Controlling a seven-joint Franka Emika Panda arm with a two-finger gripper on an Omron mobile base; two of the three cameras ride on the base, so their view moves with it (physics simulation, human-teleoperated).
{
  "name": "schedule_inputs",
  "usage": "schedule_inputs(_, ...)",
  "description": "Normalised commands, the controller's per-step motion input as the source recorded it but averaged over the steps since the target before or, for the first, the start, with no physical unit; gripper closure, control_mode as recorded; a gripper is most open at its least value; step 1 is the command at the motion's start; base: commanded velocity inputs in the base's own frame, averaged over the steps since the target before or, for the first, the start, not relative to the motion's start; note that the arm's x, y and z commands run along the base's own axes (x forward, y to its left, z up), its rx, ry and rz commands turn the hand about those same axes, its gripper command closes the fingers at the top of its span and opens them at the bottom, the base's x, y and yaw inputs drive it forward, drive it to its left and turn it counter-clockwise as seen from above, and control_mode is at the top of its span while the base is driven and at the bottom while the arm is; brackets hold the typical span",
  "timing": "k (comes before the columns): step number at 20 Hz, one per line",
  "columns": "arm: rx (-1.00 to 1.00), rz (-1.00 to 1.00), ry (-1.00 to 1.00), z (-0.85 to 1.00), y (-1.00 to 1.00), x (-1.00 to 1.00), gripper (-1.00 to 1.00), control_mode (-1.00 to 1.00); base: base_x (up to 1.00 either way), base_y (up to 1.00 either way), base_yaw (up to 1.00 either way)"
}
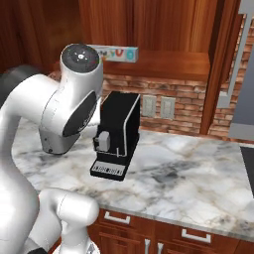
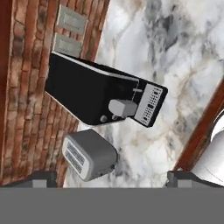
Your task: Retrieve the tupperware and aluminum foil from the cabinet and place them on the dining counter near the plate with onions to prepare for storing leftovers.
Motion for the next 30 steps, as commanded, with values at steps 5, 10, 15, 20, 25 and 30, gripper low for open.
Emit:
schedule_inputs(5, 0.51, -0.25, -0.05, 0.0, -0.04, 0.51, -1.0, -1.0, 0.0, 0.0, 0.0)
schedule_inputs(10, 0.47, -0.15, 0.0, 0.1, -0.08, 0.5, -1.0, -1.0, 0.0, 0.0, 0.0)
schedule_inputs(15, 0.37, 0.0, 0.0, 0.5, -0.13, 0.43, -1.0, -1.0, 0.0, 0.0, 0.0)
schedule_inputs(20, 0.24, 0.0, 0.0, 0.59, -0.1, 0.23, -1.0, -1.0, 0.0, 0.0, 0.0)
schedule_inputs(25, 0.05, 0.0, 0.05, 0.19, -0.04, 0.31, -1.0, -1.0, 0.0, 0.0, 0.0)
schedule_inputs(30, 0.01, 0.0, 0.06, 0.0, -0.01, 0.35, -1.0, -1.0, 0.0, 0.0, 0.0)
